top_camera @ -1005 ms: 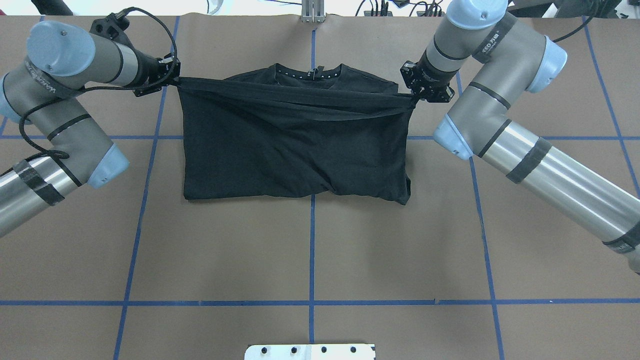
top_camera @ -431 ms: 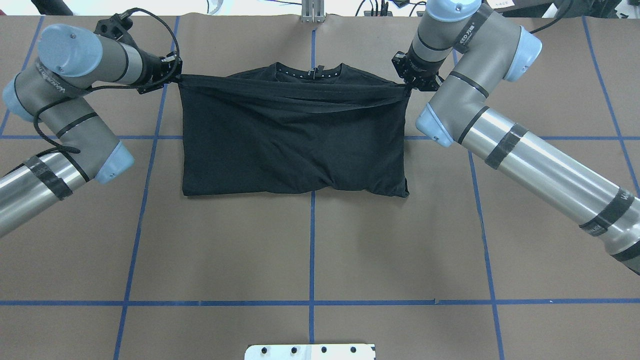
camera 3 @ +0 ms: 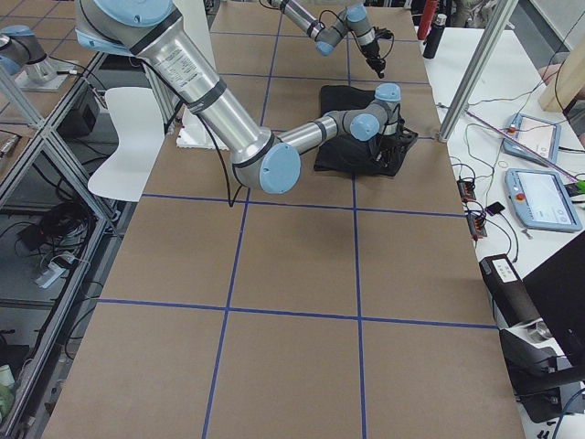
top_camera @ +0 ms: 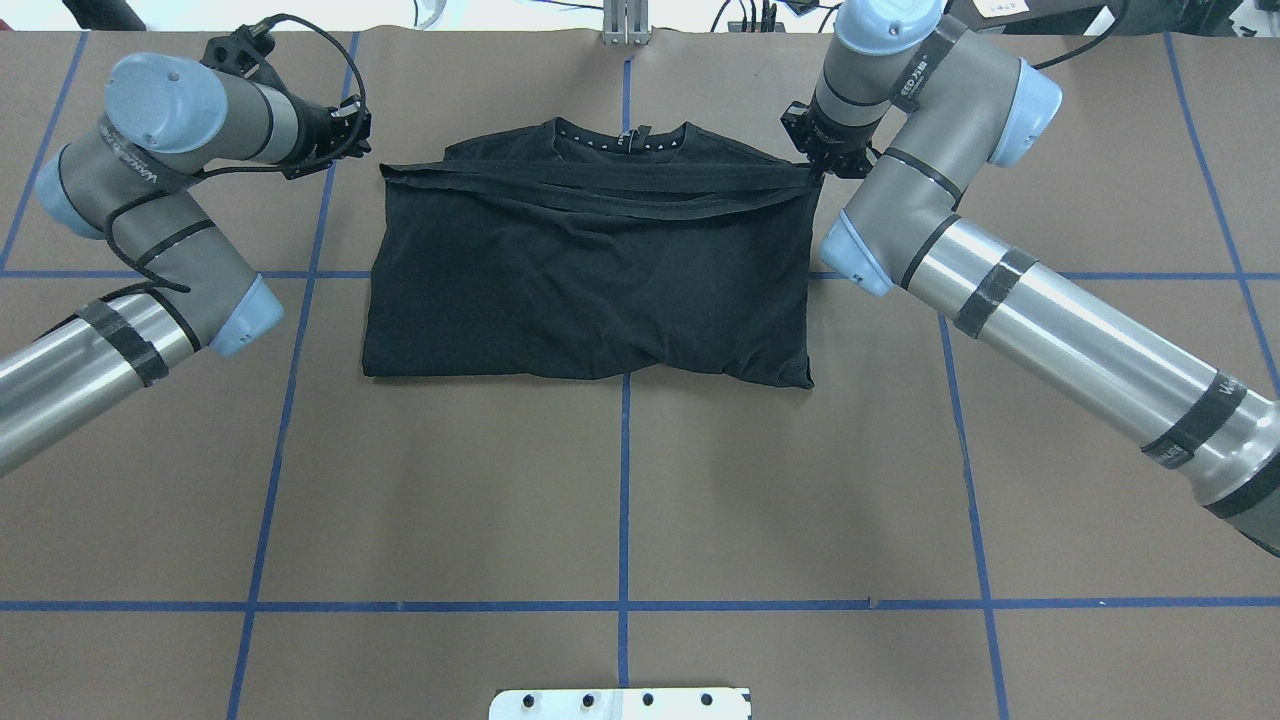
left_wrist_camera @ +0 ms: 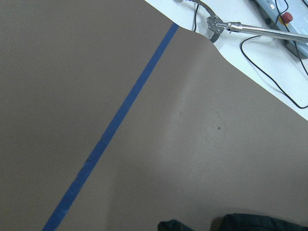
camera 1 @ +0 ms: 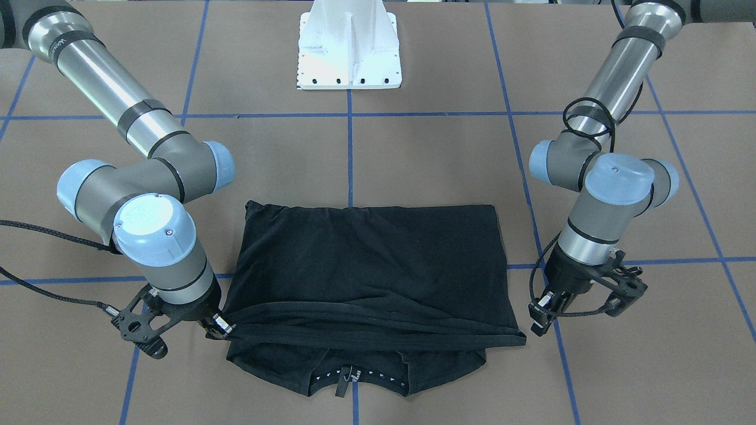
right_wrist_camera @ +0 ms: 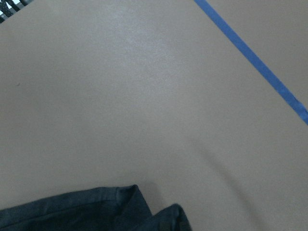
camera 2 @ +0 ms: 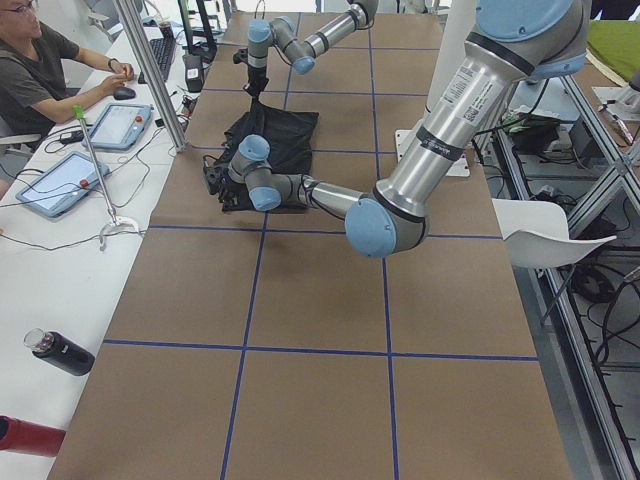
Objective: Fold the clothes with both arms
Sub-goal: 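Lift both hem corners and fold them toward the collar with both grippers, then release the hem at the collar and raise both grippers off the shirt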
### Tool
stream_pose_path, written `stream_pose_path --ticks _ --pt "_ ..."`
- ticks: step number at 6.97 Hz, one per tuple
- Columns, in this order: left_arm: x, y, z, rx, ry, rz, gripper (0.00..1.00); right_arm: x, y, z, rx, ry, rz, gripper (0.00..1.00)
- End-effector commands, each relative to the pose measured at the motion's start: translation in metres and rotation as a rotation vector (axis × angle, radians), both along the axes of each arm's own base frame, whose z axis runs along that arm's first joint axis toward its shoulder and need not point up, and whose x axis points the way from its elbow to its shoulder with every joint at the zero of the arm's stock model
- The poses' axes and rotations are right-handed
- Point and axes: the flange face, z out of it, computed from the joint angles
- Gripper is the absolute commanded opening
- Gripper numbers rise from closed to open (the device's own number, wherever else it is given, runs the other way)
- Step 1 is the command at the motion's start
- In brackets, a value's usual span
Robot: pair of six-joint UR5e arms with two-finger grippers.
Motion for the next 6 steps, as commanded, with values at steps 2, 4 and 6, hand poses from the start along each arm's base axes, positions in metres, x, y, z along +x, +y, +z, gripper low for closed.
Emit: stream_pose_path --ticks 2,4,6 --pt "0.002 -0.009 0.006 0.013 -0.002 -0.020 0.46 -0.006 -0.007 -0.016 0.044 -0.029 0.017 0.47" --pt "-0.008 -0.013 0.001 0.022 0.005 -0.028 0.46 0.014 0.010 -0.048 0.035 -0.134 -0.009 0.51" --pt "-0.020 -0.013 -0.012 0.031 0.031 -0.010 0.45 0.052 0.094 -0.026 0.033 -0.214 -0.015 0.53"
